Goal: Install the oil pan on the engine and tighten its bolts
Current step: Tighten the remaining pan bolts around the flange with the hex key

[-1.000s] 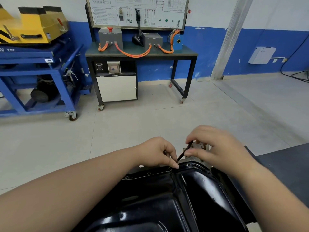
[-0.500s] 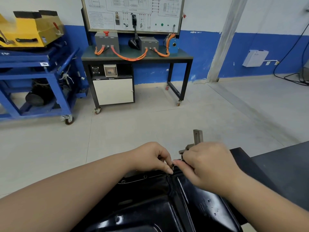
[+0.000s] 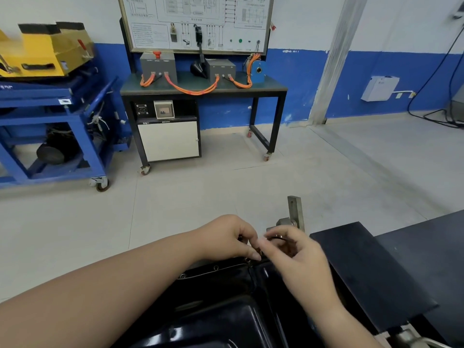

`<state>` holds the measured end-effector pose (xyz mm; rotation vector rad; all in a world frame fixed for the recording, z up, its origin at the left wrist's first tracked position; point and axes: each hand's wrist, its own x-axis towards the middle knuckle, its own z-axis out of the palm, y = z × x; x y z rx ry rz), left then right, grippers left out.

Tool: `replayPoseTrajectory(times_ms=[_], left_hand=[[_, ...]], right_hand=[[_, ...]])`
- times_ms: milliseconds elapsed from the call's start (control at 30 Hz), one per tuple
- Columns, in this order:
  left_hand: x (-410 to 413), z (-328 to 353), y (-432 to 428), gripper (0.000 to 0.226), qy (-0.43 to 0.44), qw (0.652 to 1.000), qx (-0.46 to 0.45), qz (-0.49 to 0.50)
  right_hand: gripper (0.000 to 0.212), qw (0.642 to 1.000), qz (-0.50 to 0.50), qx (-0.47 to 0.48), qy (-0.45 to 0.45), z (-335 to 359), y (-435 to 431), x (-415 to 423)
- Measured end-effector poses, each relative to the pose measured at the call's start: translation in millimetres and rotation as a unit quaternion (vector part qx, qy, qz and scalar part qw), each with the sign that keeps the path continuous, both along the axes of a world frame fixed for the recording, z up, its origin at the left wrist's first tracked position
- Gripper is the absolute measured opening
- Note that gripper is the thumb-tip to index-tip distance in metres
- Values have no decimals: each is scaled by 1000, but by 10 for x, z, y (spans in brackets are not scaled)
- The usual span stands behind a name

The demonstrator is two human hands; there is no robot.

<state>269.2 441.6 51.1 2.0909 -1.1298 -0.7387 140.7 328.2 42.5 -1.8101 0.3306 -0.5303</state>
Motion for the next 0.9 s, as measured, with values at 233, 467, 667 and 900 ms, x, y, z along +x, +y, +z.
replayPoseTrajectory(times_ms=[233, 467, 667, 900], left_hand=[[-21, 38, 18, 16, 109, 993, -47, 27], [-89, 148, -41, 41, 326, 931, -120, 112], [-201, 225, -197, 40, 328, 925, -95, 164], [-244, 313, -510, 40, 294, 937, -85, 167]], right_hand=[[18, 993, -78, 21, -88, -101, 29, 69], [18, 999, 4, 11, -41, -131, -68, 68], [17, 998, 38, 38, -19, -121, -57, 129], [14, 993, 3, 116, -19, -69, -240, 124]])
